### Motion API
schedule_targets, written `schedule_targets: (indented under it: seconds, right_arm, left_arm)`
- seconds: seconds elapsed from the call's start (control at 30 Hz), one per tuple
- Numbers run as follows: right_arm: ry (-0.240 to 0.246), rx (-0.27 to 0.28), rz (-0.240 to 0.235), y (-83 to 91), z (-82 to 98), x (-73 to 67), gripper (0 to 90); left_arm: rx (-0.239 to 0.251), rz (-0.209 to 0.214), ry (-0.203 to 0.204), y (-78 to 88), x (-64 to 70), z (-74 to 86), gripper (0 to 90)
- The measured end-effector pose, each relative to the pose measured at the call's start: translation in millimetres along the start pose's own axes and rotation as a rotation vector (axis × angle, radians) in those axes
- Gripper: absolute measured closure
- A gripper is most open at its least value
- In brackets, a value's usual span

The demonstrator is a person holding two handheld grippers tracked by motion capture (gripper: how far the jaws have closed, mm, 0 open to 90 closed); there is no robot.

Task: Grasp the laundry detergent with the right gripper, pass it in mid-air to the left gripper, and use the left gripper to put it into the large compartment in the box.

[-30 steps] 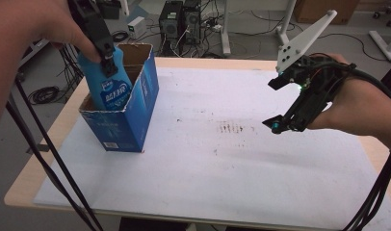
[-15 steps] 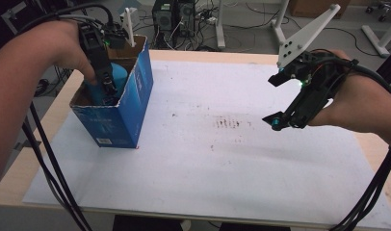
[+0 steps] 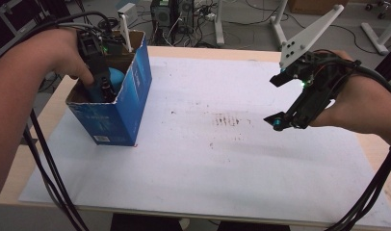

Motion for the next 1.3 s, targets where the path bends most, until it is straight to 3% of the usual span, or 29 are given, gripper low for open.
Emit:
schedule_targets:
  seconds: [0.17, 0.4, 0.57, 0.83, 1.0, 1.1, 1.3]
  right_arm:
    - [0.001, 0.0, 0.0, -0.6, -1.2, -1.2, 0.7]
    - [0.002, 0.004, 0.0, 0.1, -1.3, -1.9, 0.7]
    - [0.0, 0.016, -0.005, 2.1, -1.5, -3.1, 0.7]
    - [-0.01, 0.028, -0.016, 6.2, 2.1, -1.4, 0.7]
    - [-0.01, 0.03, -0.035, 8.1, 5.2, 2.6, 0.7]
    - [-0.007, 0.021, -0.041, 9.5, 6.7, 6.1, 0.7]
    - [-0.006, -0.038, -0.042, 10.7, 13.4, 19.4, 0.7]
  left_arm:
    - [0.008, 0.007, 0.031, 3.1, -0.5, 1.0, 29.3]
    - [0.008, 0.011, 0.038, 10.1, 1.1, 4.5, 29.2]
    - [0.016, -0.013, 0.032, 21.9, 2.1, 6.7, 27.7]
    - [0.009, -0.011, 0.017, 43.4, 10.5, 11.4, 25.3]
    - [0.021, -0.041, 0.018, 61.4, 15.1, 12.2, 22.9]
    - [0.011, -0.061, -0.002, 70.5, 21.9, 12.5, 21.3]
    - [0.024, -0.061, -0.082, 89.7, 40.9, 10.9, 18.4]
Point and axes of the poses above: each handheld gripper's, and its own axes: y roughly backward along the jaws, z roughly out of its underside, x roughly to its right, the point moved 7 cm from there along -y, roughly forward along the jaws, and after that the axes turned 14 degrees about -x, right-handed, at the moved point
